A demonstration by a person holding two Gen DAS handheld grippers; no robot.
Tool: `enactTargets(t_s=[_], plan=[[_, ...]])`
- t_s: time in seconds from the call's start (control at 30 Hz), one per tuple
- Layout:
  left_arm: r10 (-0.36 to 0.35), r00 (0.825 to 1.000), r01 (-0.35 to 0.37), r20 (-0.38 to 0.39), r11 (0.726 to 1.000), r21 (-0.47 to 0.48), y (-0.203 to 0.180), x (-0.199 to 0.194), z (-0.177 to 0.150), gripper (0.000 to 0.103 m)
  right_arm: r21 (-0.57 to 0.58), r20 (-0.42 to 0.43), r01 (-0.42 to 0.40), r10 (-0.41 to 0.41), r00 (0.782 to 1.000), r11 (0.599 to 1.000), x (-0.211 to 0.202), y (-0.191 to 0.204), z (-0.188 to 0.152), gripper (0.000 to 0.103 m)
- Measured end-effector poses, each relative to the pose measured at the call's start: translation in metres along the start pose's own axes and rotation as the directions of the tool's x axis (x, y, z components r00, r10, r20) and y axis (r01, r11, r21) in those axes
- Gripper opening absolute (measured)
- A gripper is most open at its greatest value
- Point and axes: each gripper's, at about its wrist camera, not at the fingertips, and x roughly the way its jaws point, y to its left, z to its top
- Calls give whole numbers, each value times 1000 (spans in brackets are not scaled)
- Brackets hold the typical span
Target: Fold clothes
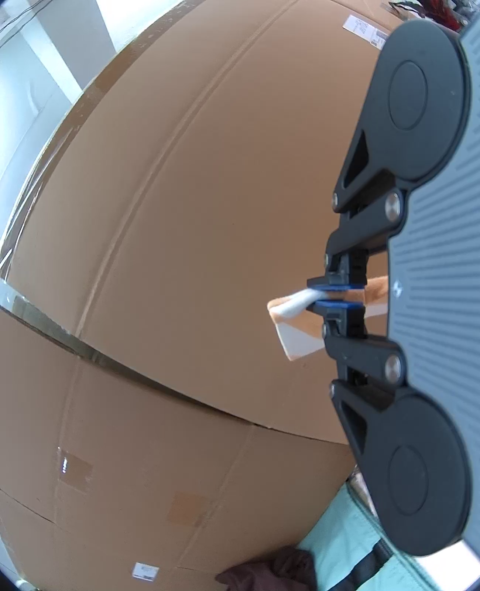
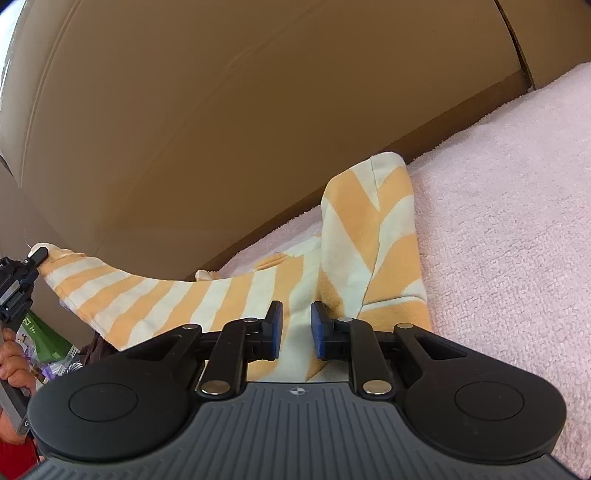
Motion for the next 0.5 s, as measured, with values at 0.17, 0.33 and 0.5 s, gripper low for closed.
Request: enactTargets(t_s=[0.17, 0.33, 0.5], plan=[[-53, 999, 53, 4, 999, 3, -21, -4, -3, 0, 5, 0, 1, -1, 1000, 1000, -4, 0, -1, 14], [-161, 986, 161, -43, 987, -23, -52, 3, -12, 0, 19, 6, -13, 12, 1000, 1000, -7, -3, 0, 17], [-239, 967, 239, -87, 971, -9, -85, 11, -32, 0, 53, 38, -46, 44, 998, 998, -14, -8, 1, 24]])
